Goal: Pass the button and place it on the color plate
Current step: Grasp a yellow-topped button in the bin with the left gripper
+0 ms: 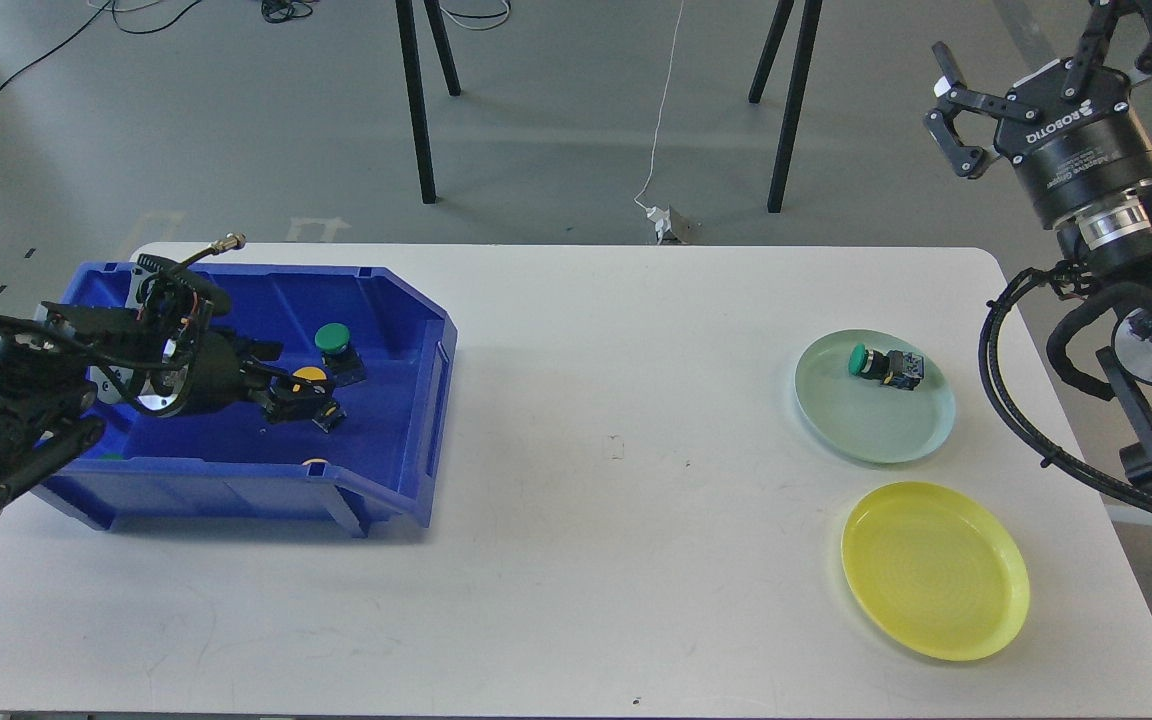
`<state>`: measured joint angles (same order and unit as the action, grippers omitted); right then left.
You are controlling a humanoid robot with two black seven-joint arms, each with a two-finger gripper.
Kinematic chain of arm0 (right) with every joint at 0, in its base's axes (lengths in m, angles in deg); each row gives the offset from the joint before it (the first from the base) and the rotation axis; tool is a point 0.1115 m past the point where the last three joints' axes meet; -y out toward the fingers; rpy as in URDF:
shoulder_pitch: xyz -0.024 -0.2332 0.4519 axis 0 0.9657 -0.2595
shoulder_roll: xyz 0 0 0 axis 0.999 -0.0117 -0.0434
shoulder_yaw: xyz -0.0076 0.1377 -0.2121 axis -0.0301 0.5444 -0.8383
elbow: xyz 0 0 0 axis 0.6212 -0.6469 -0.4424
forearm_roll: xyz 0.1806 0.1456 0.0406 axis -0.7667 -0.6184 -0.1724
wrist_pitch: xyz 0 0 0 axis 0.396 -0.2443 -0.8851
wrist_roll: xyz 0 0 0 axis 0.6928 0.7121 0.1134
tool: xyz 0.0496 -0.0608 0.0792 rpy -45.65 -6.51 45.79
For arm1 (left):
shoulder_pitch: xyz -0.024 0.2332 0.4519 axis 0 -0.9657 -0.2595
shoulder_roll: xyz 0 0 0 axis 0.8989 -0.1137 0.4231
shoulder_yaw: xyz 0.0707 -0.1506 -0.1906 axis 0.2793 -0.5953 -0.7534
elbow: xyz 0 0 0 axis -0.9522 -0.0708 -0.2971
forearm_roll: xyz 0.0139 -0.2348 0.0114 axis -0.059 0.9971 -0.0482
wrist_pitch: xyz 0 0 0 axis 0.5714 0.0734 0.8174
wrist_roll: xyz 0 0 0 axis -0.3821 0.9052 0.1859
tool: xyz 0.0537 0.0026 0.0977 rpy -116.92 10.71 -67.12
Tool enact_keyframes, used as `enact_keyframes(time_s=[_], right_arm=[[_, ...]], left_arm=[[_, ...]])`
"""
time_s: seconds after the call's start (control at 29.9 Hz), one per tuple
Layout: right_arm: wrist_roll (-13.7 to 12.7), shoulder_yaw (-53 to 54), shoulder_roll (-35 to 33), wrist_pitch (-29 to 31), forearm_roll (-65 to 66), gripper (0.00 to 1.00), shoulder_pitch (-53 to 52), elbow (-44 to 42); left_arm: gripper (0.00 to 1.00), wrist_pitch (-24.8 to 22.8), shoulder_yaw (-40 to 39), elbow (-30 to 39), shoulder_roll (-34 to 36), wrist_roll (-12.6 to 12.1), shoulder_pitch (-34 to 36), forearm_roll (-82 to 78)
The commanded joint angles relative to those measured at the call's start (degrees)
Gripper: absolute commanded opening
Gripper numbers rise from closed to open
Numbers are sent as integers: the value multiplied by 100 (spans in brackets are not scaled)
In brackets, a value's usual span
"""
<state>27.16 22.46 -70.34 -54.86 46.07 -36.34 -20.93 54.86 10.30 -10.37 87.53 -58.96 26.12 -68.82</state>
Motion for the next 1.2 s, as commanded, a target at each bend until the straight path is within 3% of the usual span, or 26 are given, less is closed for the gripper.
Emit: enact_keyframes(time_s=[0.0,0.23,0.5,0.9,1.17], right_arm=[[-1,-14,0,0,0,99,1,-9],[-1,-31,0,0,0,98,10,-36],[-1,-40,0,9,9,98,63,-53],[-18,-31,-167,18,9,99,124,-62],[-9,-23,-167,9,9,98,133,-53]], left_arm=[[85,0,-1,-15,-57,-8,-34,0],[65,9,34,-207,-154,-17,-95,-27],[63,27,16,-472,-303,1,-95,8],[37,44,25,-472,-383,36,-78,-9],[36,18,7,-235,-216,62,1,-18]])
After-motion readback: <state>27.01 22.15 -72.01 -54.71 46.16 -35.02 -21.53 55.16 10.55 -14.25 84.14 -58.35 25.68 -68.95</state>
